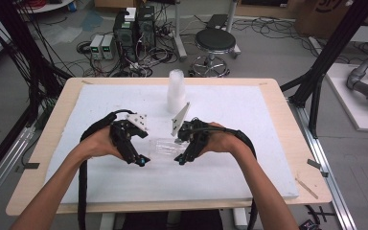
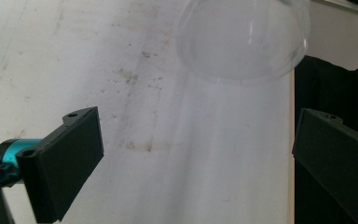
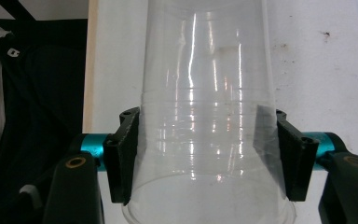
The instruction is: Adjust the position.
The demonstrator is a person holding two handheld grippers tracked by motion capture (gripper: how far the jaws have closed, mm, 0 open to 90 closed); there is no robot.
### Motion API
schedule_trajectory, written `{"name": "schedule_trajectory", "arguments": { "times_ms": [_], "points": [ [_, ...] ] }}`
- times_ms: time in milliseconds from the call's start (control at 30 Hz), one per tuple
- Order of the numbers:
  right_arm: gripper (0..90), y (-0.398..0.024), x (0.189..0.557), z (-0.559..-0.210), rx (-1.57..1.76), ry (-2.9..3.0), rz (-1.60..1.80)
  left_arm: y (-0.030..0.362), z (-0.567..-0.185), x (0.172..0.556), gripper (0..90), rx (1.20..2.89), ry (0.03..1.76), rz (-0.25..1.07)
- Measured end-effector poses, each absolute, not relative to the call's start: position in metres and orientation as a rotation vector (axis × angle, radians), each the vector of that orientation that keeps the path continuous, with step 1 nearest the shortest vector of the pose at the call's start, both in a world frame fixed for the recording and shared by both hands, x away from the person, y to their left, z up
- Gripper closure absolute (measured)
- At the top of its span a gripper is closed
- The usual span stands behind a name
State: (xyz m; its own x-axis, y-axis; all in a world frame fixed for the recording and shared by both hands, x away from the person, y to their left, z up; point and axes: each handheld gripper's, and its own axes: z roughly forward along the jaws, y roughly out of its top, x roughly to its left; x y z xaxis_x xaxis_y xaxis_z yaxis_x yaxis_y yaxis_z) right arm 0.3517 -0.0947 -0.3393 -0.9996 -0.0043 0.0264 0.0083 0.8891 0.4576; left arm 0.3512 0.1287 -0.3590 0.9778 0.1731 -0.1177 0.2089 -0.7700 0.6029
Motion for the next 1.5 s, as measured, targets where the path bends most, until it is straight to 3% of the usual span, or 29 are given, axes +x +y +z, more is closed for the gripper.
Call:
{"name": "schedule_trajectory", "arguments": {
  "times_ms": [333,433,633,867,1100,1200,1300,1500],
  "points": [
    [35.2,-0.091,0.352,-0.342,0.002,-3.027,-0.718,0.103,-0.358,0.349,2.9,2.440,0.175,-0.050],
    [35.1,-0.091,0.351,-0.341,0.003,-3.029,-0.722,0.102,-0.359,0.349,13.6,2.424,0.161,-0.068],
    [35.2,-0.089,0.350,-0.341,0.009,-3.029,-0.715,0.101,-0.360,0.349,18.8,2.435,0.133,-0.071],
    [35.2,-0.085,0.350,-0.340,0.017,-3.039,-0.714,0.103,-0.359,0.351,40.7,2.415,0.094,-0.095],
    [35.2,-0.084,0.350,-0.340,0.025,-3.039,-0.704,0.102,-0.359,0.350,41.8,2.419,0.102,-0.095],
    [29.8,-0.084,0.350,-0.341,0.032,-3.035,-0.703,0.102,-0.359,0.349,41.8,2.419,0.094,-0.095],
    [13.2,-0.083,0.350,-0.344,0.001,-3.038,-0.720,0.101,-0.359,0.349,41.7,2.420,0.086,-0.095],
    [13.1,-0.083,0.350,-0.341,0.010,-3.049,-0.770,0.102,-0.360,0.349,41.7,2.420,0.094,-0.093]
  ]
}}
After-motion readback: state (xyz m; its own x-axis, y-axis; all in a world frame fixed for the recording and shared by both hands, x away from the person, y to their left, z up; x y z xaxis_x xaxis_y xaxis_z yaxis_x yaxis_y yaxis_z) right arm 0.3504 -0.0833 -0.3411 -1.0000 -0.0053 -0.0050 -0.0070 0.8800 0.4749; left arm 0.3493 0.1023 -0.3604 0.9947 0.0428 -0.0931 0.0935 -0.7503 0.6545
